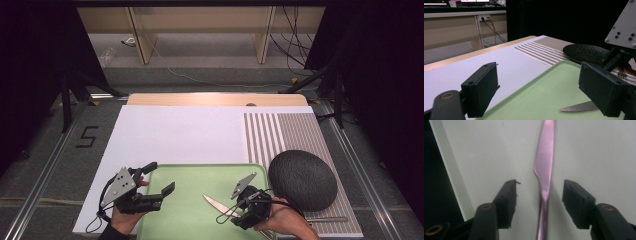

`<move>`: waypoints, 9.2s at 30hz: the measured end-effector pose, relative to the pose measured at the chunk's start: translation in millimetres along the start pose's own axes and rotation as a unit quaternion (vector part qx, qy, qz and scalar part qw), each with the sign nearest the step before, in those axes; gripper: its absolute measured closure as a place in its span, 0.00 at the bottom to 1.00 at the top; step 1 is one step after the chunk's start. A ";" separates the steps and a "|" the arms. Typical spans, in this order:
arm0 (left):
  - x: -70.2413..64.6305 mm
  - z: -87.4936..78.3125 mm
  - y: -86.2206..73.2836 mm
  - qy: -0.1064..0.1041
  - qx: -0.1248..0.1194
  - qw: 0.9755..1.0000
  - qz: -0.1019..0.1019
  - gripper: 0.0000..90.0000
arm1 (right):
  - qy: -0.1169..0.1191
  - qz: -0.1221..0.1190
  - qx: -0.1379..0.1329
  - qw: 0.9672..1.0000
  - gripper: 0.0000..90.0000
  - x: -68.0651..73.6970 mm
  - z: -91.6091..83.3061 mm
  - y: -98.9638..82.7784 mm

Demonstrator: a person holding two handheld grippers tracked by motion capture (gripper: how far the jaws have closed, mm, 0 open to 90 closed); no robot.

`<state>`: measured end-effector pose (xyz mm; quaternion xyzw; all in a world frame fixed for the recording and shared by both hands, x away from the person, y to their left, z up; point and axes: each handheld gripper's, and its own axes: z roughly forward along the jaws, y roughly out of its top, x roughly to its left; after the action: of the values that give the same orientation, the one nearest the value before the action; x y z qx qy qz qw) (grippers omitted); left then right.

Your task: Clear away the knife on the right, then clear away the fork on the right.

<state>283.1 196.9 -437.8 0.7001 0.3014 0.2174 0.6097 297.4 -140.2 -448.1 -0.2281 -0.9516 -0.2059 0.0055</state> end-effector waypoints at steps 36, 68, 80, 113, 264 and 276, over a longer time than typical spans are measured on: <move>0.2 -0.1 0.0 0.000 -0.001 1.000 -0.001 0.17 | -0.061 -0.082 0.027 0.994 1.00 11.0 21.6 -0.4; 0.5 -0.5 0.4 0.000 -0.002 1.000 -0.002 0.17 | -0.118 -0.029 0.048 0.991 1.00 -19.3 9.2 -13.7; 2.3 -1.1 0.0 0.001 -0.005 1.000 -0.009 0.17 | -0.122 -0.009 0.062 0.991 1.00 -26.0 4.7 -19.4; 3.0 -0.9 -0.1 0.002 -0.003 1.000 -0.011 0.17 | -0.089 0.060 -0.107 0.988 0.86 -35.5 -31.1 -34.4; 3.8 -2.0 0.8 0.001 -0.008 1.000 -0.018 0.17 | -0.160 0.209 0.045 0.964 0.36 -54.5 -85.4 -183.1; 3.3 -1.3 0.5 0.000 -0.007 1.000 -0.016 0.17 | -0.159 0.191 0.065 0.966 0.46 -58.8 -77.8 -181.7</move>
<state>284.7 200.1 -437.3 0.6907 0.3115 0.2096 0.6181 264.4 -343.6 -453.8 -0.4347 -0.8903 -0.1000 -0.0917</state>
